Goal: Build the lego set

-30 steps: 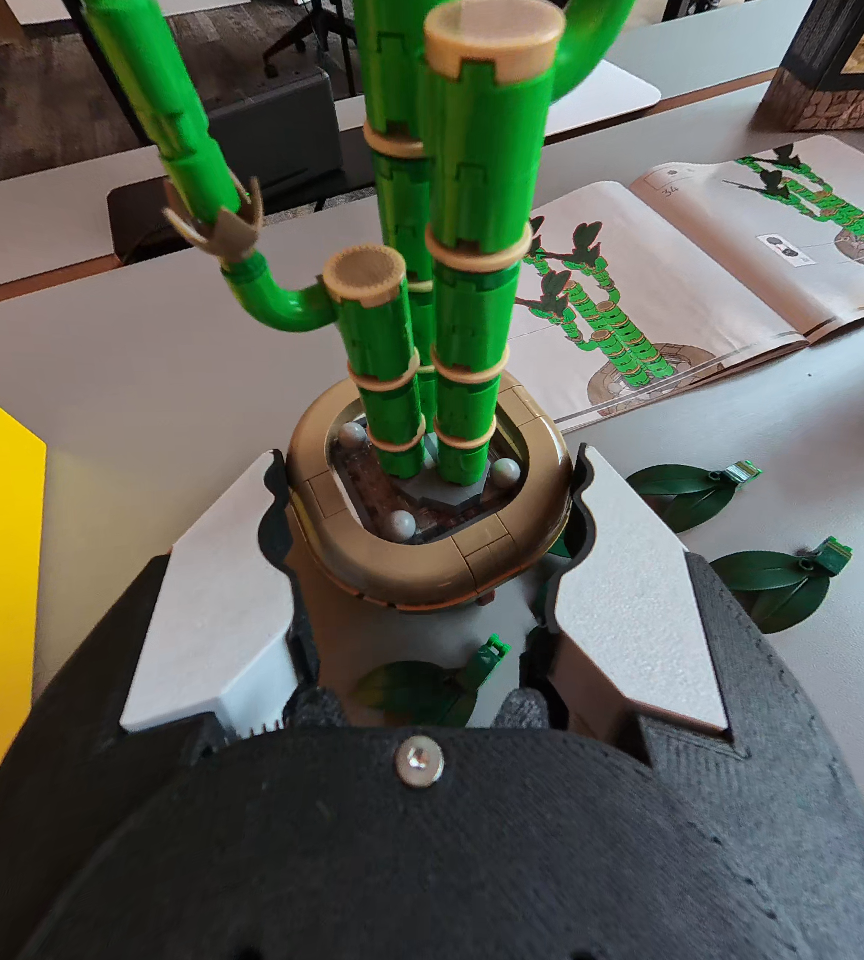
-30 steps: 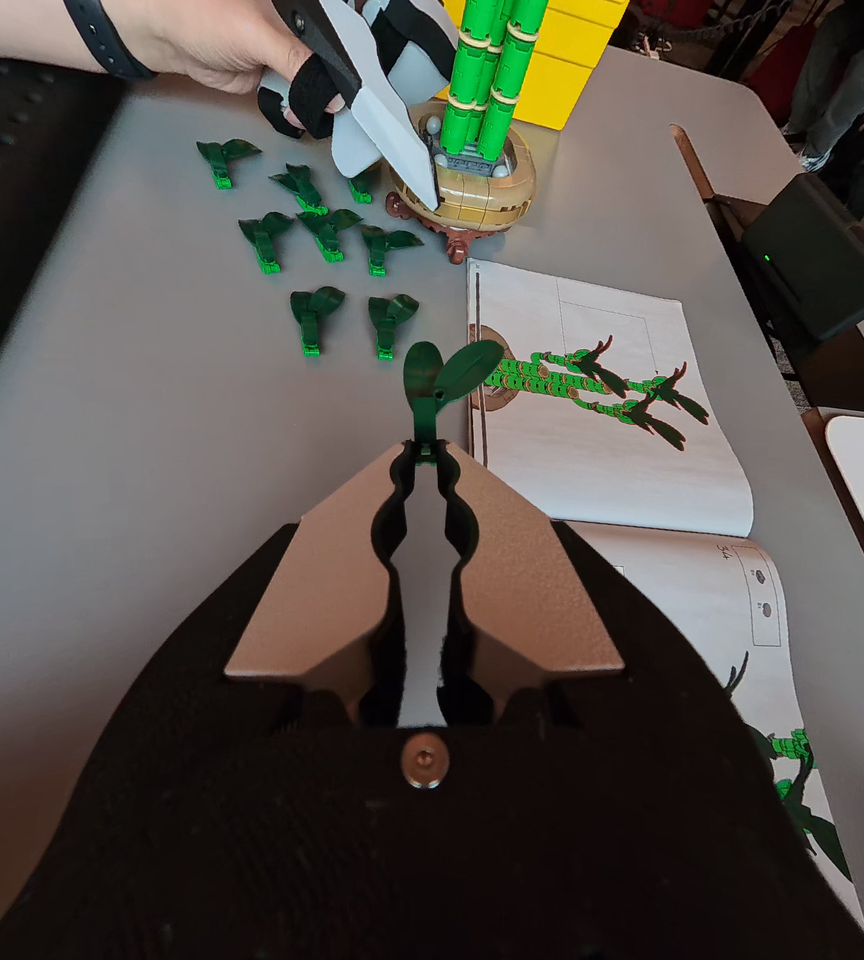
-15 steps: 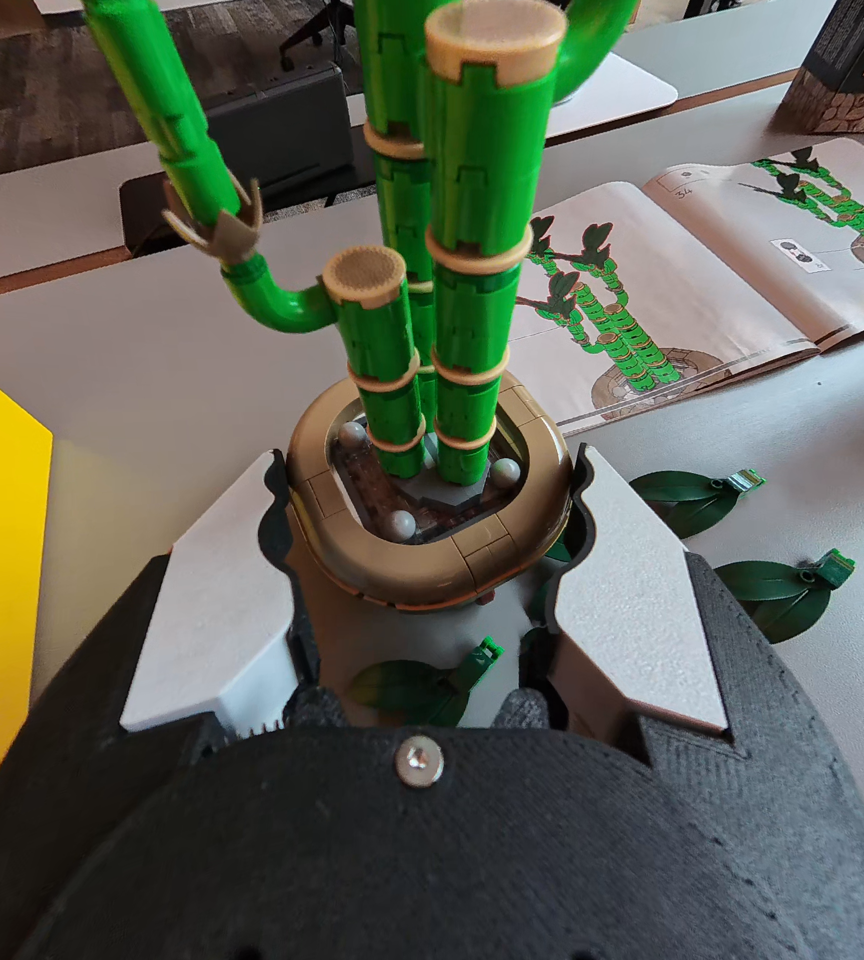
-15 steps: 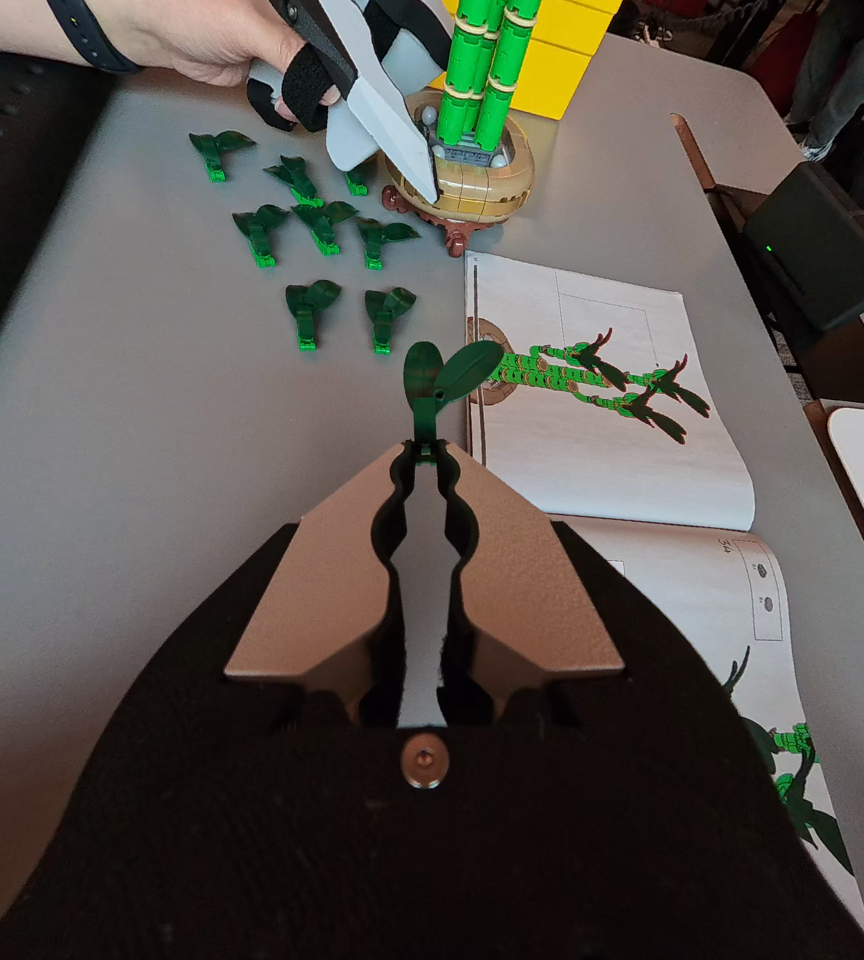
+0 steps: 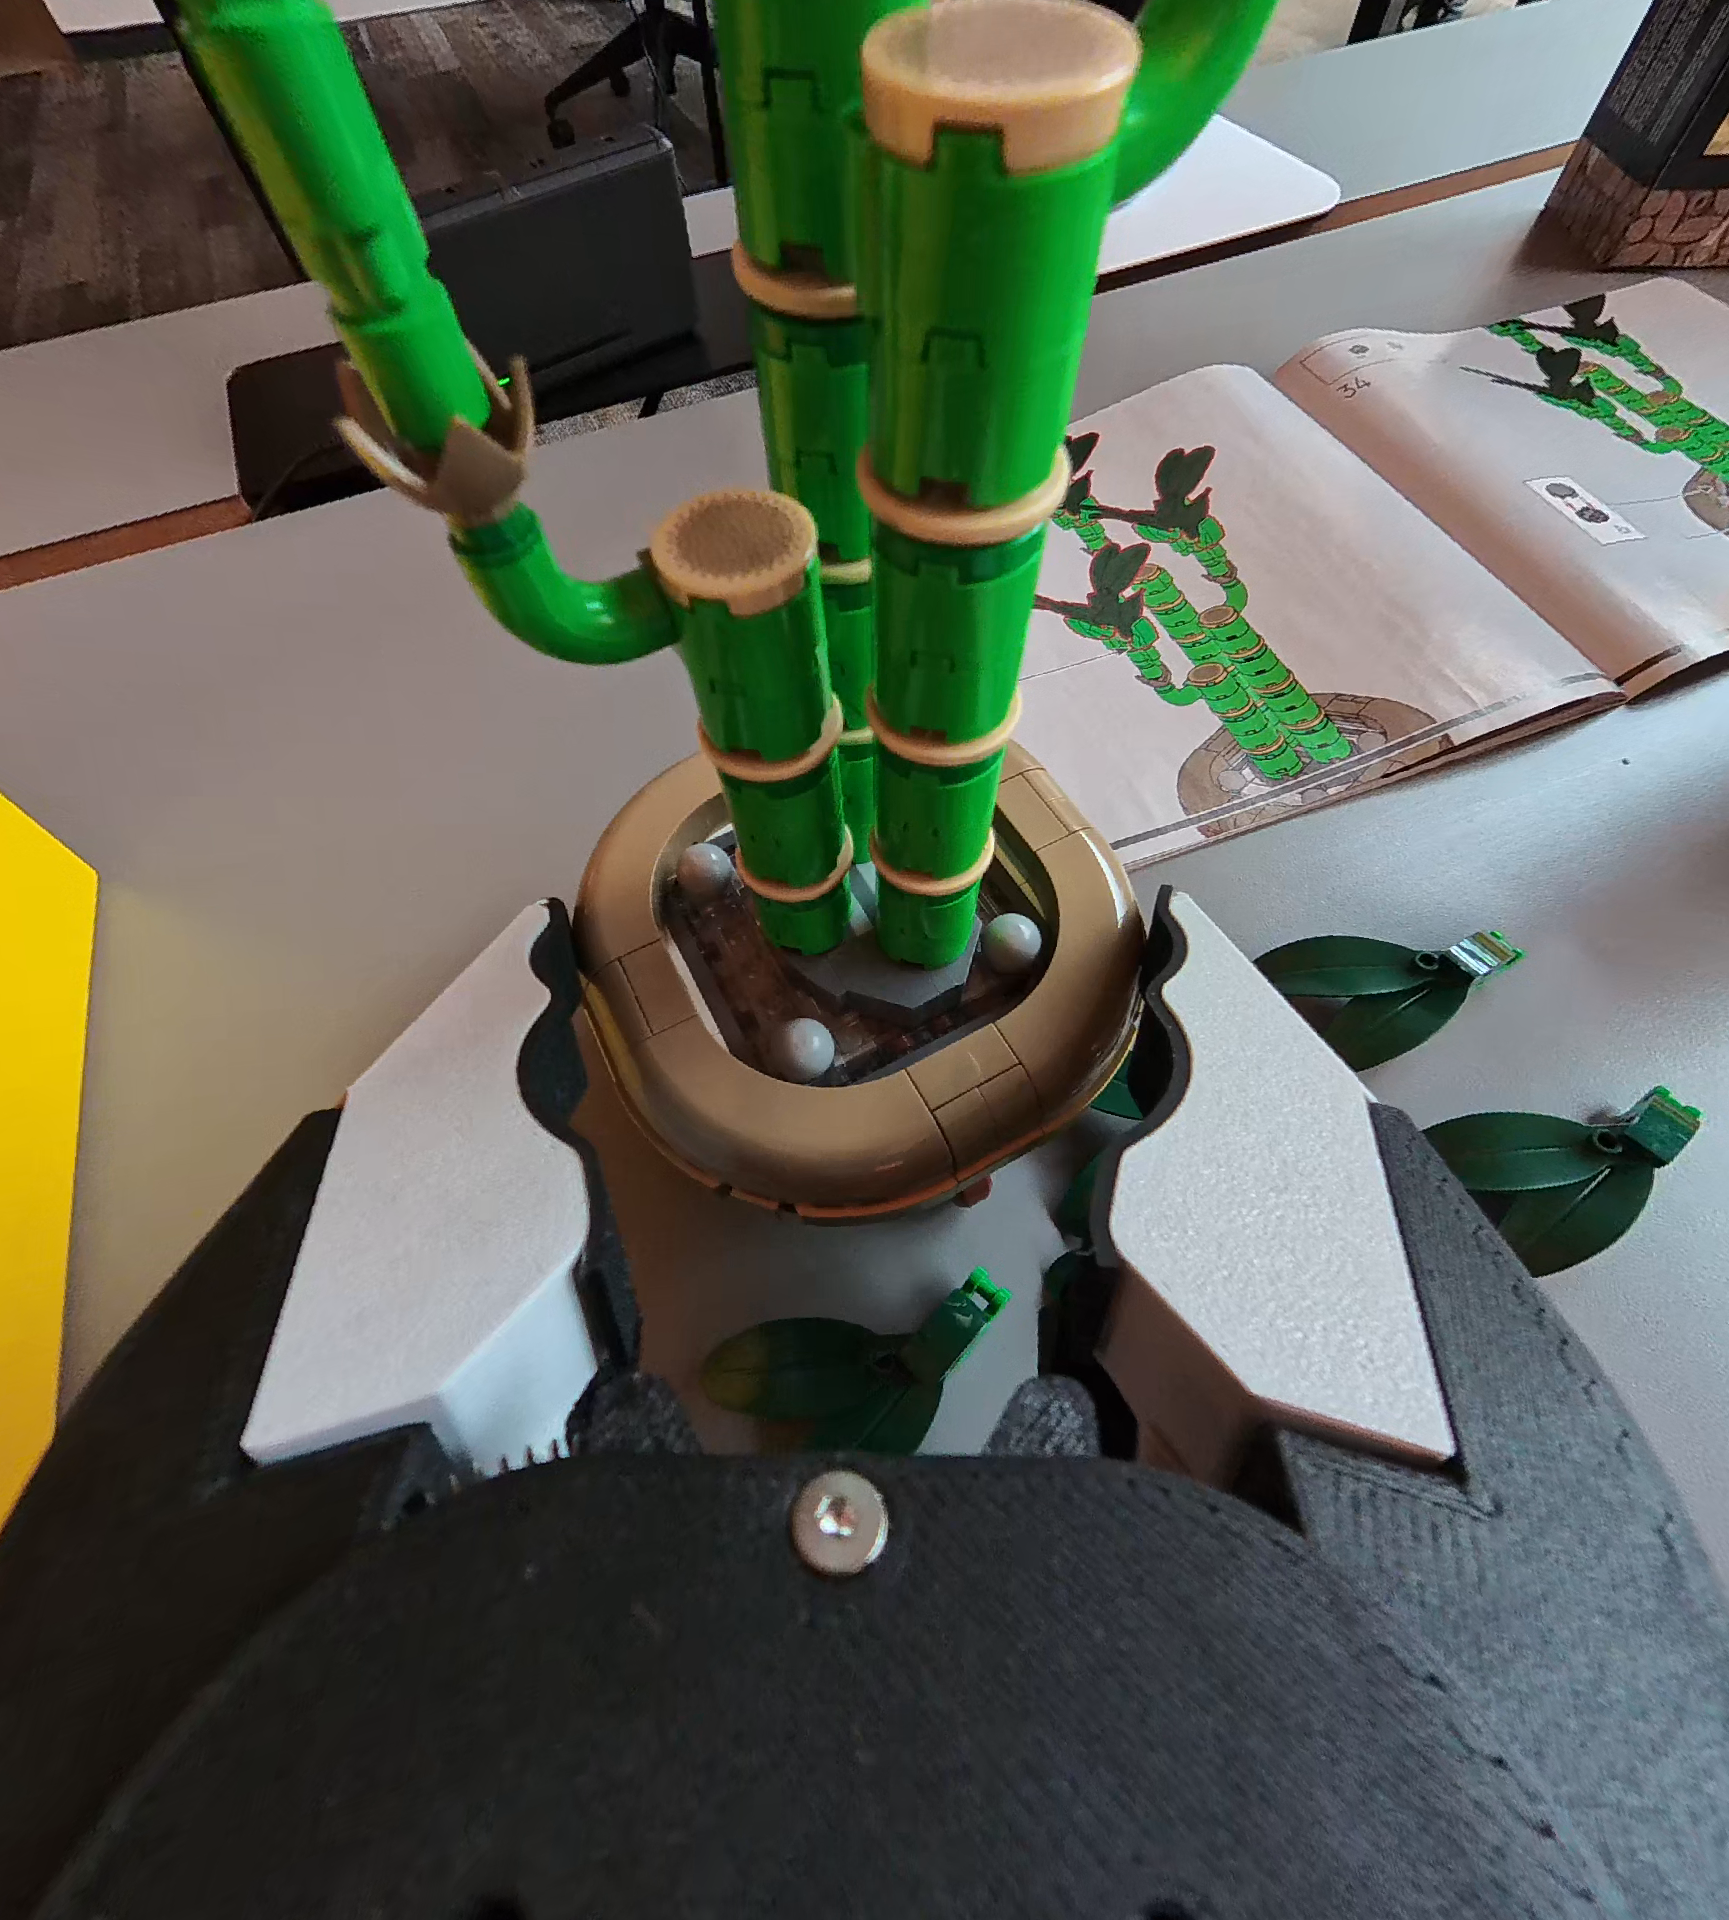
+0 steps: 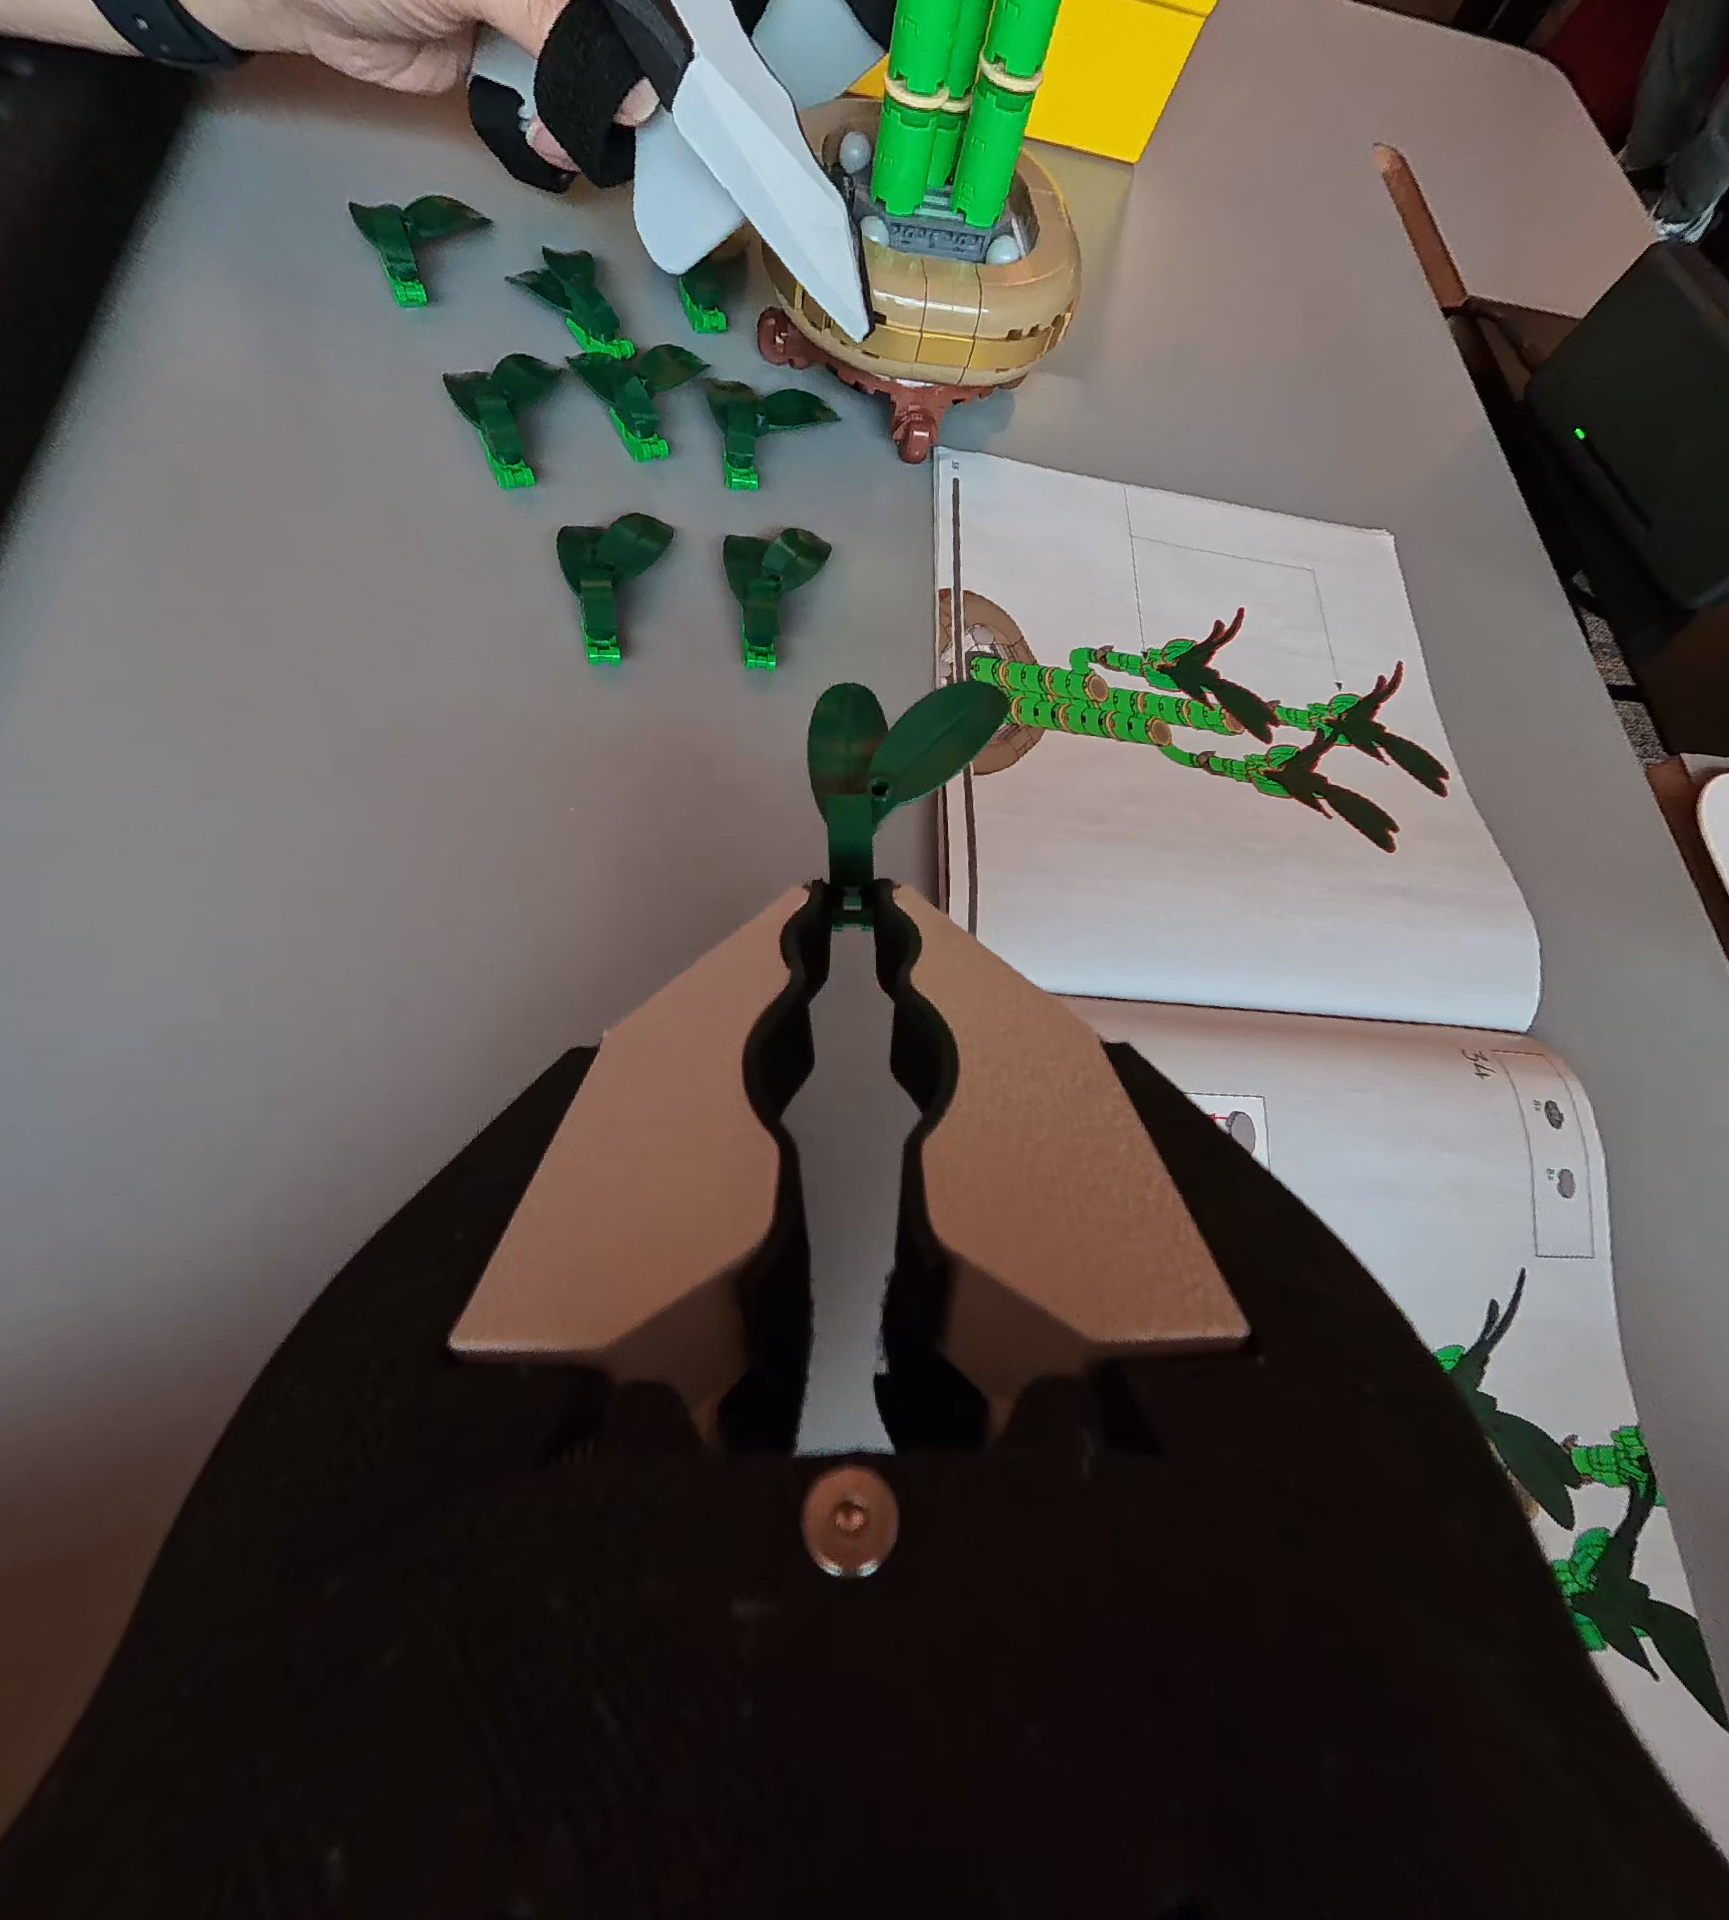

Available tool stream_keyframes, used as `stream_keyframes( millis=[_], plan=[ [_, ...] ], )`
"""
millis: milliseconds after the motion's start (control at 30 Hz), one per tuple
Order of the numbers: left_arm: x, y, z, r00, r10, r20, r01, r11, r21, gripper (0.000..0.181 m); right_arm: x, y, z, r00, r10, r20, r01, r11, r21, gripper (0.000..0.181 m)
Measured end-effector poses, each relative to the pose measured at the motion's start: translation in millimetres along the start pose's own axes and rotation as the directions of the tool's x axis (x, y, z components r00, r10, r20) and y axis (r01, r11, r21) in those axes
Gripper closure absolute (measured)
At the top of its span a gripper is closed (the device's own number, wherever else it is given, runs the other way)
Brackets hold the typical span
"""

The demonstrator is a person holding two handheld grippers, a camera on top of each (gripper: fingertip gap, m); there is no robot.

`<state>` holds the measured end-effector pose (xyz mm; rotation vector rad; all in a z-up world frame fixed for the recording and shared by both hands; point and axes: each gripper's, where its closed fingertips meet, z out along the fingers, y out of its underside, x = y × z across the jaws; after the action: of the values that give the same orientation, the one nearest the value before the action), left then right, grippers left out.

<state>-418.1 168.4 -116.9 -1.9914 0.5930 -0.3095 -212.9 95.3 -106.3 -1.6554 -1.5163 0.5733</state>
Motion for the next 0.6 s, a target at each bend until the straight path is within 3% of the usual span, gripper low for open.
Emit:
stream_keyframes(
  millis=[233, 433, 600],
  plan=[
    [0.1, -2.7, -2.6, 0.999, 0.041, -0.019, -0.041, 0.999, 0.015, 0.074, -0.4, 3.5, 1.0, 1.0, 0.008, 0.009, -0.008, 1.0, -0.013, 0.175],
    [-2.5, -8.7, -4.5, 0.985, 0.155, -0.069, -0.151, 0.987, 0.059, 0.056, -2.4, 11.0, -1.8, 0.998, 0.034, 0.046, -0.033, 0.999, -0.035, 0.176],
    [6.4, -5.2, 5.7, 0.969, 0.109, -0.222, -0.105, 0.994, 0.033, 0.045, -2.2, 16.3, -3.3, 0.996, 0.058, 0.064, -0.056, 0.998, -0.042, 0.175]
  ],
)
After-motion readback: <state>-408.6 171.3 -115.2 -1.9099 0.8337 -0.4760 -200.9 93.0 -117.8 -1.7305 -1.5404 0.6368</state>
